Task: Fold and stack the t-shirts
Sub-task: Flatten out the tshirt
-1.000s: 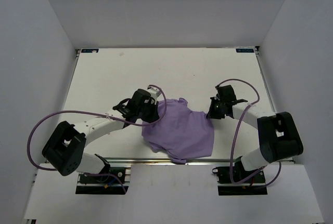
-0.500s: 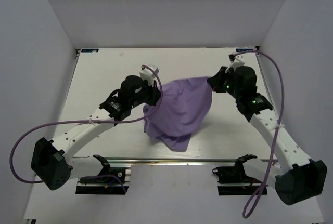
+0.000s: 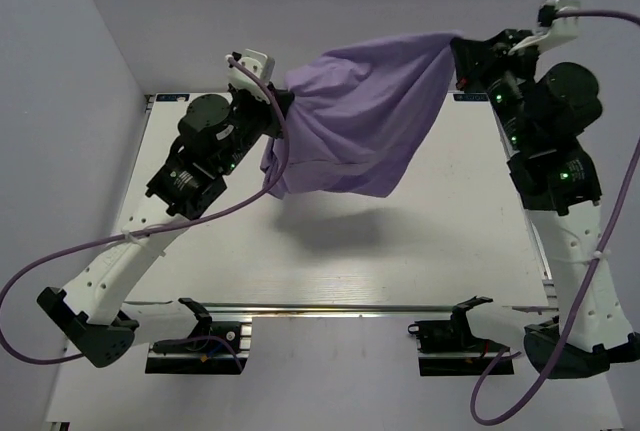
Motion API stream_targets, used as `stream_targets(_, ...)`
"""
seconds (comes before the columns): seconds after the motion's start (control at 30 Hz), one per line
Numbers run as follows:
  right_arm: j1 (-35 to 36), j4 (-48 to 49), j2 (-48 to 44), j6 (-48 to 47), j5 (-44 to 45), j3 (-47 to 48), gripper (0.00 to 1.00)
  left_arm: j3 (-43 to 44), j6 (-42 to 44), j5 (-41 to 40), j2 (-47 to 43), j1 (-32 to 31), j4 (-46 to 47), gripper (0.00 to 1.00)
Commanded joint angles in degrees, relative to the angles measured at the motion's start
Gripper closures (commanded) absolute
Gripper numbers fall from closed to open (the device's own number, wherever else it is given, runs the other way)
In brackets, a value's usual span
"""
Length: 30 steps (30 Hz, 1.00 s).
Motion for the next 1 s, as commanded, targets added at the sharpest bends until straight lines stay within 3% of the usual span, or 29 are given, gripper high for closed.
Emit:
stream_targets(0.0, 0.0, -0.9, 0.7, -4.0, 1.6, 9.8, 1.00, 4.5, 4.9, -3.5, -2.8, -0.2, -1.8, 1.00)
stream_targets(0.27, -0.1, 0.5, -1.0, -8.7, 8.1, 16.2, 1.00, 6.4, 10.0, -12.0, -8.3, -0.2, -3.0, 1.00)
stream_targets(0.57, -0.1, 0.6, -0.2, -8.9, 8.7, 14.7, 1.00, 6.9, 11.3, -6.4, -9.4, -0.2, -3.0, 1.00)
stream_targets(0.73, -0.2, 2.0, 0.5, -5.6, 10.7, 5.0, 1.00, -0.2, 8.3, -4.4, -5.2, -0.2, -0.1, 1.00)
stream_targets(0.77, -0.4, 2.4, 0.6, -4.9, 13.0, -1.7, 1.00, -1.9, 7.2, -4.4, -2.8, -0.2, 0.7, 1.00)
stream_targets(0.83, -0.4, 3.3, 3.2, -2.6, 14.7, -6.1, 1.00, -7.1, 3.1, -3.6, 0.3, 1.2, 2.8, 1.00)
stream_targets(0.9, -0.9, 3.7, 7.0, 0.2, 17.6, -13.7, 1.00, -10.9, 0.4, -7.4, 7.7, 1.3, 4.4, 1.00)
stream_targets(0.97, -1.9, 2.9, 15.3, 2.2, 16.8, -16.8, 1.00, -9.4, -3.0, -11.1, 15.3, 1.9, 0.6, 0.72)
